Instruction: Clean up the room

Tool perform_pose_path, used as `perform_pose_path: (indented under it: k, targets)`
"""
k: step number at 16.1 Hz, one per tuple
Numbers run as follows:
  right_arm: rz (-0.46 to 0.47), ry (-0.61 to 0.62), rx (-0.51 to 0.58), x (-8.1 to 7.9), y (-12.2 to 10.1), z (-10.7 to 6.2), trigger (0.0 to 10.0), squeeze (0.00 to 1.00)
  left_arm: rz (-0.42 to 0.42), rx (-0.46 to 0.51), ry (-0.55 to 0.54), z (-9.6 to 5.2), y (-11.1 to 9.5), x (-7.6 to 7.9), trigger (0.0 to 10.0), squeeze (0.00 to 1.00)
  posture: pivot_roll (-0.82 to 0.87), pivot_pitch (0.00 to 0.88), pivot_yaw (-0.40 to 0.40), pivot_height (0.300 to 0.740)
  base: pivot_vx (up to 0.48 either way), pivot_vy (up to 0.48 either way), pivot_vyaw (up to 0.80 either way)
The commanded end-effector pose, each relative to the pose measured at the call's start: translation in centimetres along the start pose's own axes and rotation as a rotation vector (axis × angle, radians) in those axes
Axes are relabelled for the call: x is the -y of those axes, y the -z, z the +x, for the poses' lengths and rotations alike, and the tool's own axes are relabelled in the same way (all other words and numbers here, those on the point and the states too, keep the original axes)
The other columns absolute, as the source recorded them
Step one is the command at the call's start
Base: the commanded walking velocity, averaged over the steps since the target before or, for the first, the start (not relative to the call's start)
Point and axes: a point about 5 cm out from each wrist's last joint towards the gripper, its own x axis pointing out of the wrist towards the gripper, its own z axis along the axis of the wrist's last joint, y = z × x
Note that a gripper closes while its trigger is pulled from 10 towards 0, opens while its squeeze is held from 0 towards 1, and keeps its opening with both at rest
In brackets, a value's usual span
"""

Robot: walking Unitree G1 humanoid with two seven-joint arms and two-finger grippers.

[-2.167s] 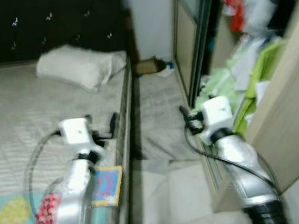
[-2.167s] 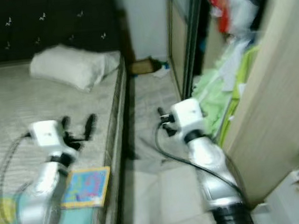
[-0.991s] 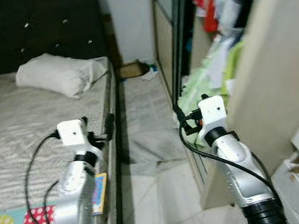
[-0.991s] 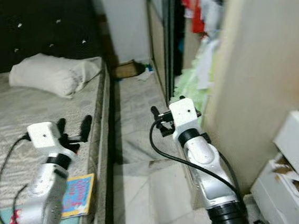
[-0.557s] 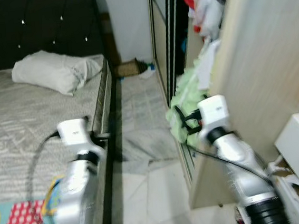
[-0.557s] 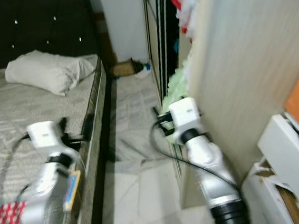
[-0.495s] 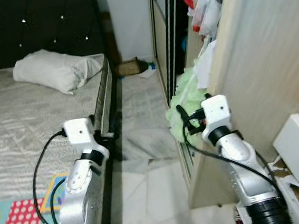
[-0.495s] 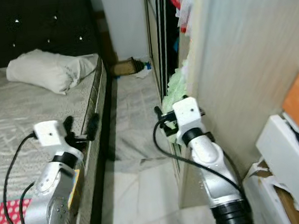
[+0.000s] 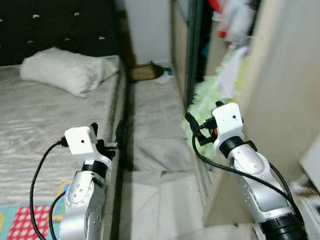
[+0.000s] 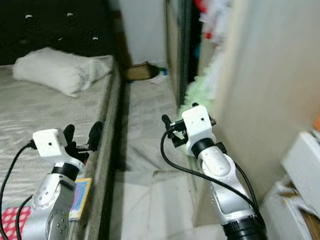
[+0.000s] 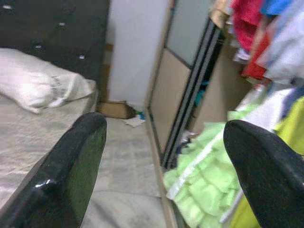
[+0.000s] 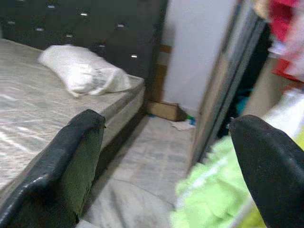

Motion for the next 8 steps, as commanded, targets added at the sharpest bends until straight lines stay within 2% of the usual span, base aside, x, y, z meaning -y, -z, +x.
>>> perform_pose_path:
  k: [1,8]
  targets:
    - [-0.002,-0.001,0.017,-0.14,-0.34,0.12,10.0,0.00,0.010,0.003,-0.005,0.01,-0.14,-0.13,10.0,0.00,-0.03,0.000,0.016,0.740,0.000,0.000,0.80]
    - [-0.002,-0.003,0.014,-0.21,-0.32,0.22,10.0,0.00,0.017,0.005,-0.006,0.10,-0.26,-0.11,10.0,0.00,-0.03,0.000,0.015,0.740,0.000,0.000,0.80]
